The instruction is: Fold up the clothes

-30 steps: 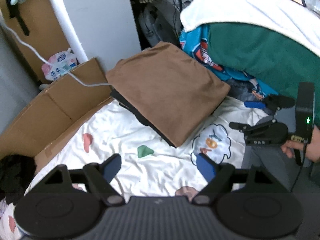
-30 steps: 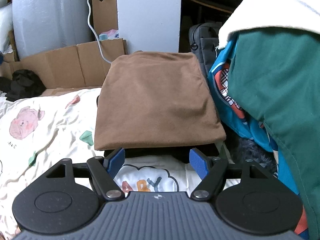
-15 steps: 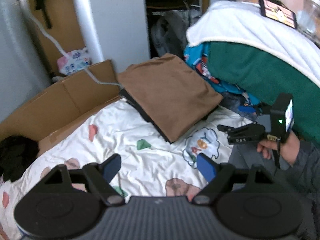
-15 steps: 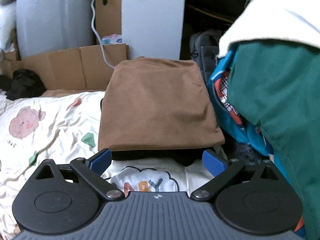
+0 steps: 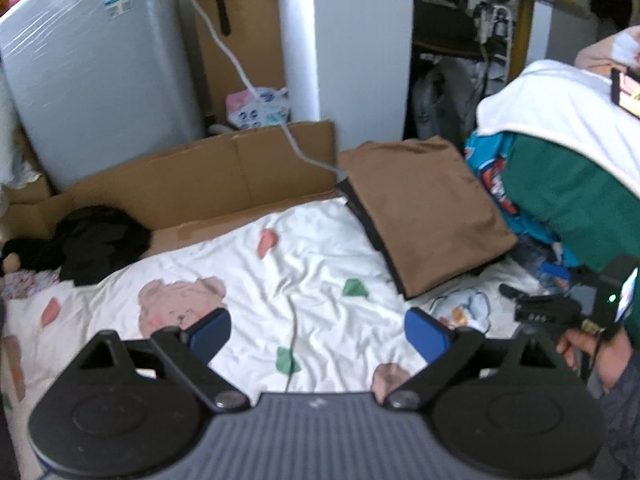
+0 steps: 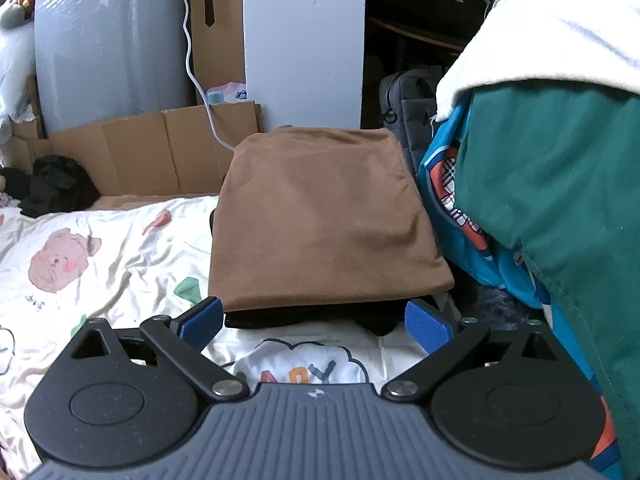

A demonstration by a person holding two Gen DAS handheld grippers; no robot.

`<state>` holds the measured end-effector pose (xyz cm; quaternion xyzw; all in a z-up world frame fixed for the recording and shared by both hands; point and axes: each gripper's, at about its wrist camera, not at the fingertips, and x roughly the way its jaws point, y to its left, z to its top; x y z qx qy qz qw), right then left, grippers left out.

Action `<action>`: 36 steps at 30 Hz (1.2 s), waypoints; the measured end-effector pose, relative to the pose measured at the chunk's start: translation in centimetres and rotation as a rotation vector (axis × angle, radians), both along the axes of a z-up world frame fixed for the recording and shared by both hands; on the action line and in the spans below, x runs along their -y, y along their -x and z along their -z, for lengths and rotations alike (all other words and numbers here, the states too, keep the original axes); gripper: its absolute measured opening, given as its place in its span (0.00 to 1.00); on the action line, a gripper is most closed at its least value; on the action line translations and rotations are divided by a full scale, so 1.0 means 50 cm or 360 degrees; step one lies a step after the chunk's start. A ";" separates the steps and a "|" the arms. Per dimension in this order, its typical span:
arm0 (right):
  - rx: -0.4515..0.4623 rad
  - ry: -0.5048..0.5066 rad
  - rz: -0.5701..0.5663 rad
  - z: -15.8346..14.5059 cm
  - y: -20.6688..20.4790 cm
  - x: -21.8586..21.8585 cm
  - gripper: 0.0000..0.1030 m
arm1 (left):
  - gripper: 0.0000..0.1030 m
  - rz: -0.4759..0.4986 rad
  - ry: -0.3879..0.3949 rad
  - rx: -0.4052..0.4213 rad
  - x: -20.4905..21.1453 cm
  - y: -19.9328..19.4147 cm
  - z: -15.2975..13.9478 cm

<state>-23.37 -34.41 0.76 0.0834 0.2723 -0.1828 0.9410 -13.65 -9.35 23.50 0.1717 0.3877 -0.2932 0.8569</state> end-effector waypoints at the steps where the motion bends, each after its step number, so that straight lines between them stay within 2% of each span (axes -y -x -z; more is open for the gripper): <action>1: 0.0005 -0.0006 -0.0002 0.000 0.001 0.000 0.97 | 0.93 -0.0024 -0.0002 -0.0009 -0.001 0.005 0.001; 7: 0.0043 -0.0057 -0.0004 -0.001 0.011 0.007 0.97 | 0.94 -0.0102 0.0149 -0.0007 -0.014 0.037 -0.027; 10: 0.0046 -0.0067 -0.0013 0.002 0.012 0.008 0.97 | 0.95 -0.0231 0.0229 -0.0013 -0.029 0.052 -0.029; 15: 0.0057 -0.0066 -0.0029 0.001 0.013 0.006 0.97 | 0.95 -0.0367 0.0236 0.0002 -0.028 0.077 -0.002; 22: 0.0052 -0.0044 -0.0044 0.001 0.012 -0.001 0.97 | 0.96 -0.0406 0.0303 0.0030 -0.001 0.124 0.038; 26: 0.0051 -0.0063 -0.0037 0.001 0.012 0.003 0.97 | 0.96 -0.0312 0.0161 0.0072 0.033 0.153 0.068; 28: 0.0058 -0.0073 -0.0032 0.001 0.014 0.005 0.97 | 0.96 -0.0286 0.0149 0.0091 0.042 0.164 0.069; 31: 0.0061 -0.0094 -0.0018 0.003 0.015 0.008 0.97 | 0.96 -0.0248 0.0194 0.0094 0.051 0.179 0.064; 34: 0.0057 -0.0077 -0.0023 0.002 0.014 0.005 0.97 | 0.96 -0.0307 0.0315 0.0059 0.038 0.186 0.054; 36: 0.0051 -0.0062 -0.0028 0.002 0.013 0.002 0.97 | 0.96 -0.0357 0.0345 0.0082 0.028 0.191 0.049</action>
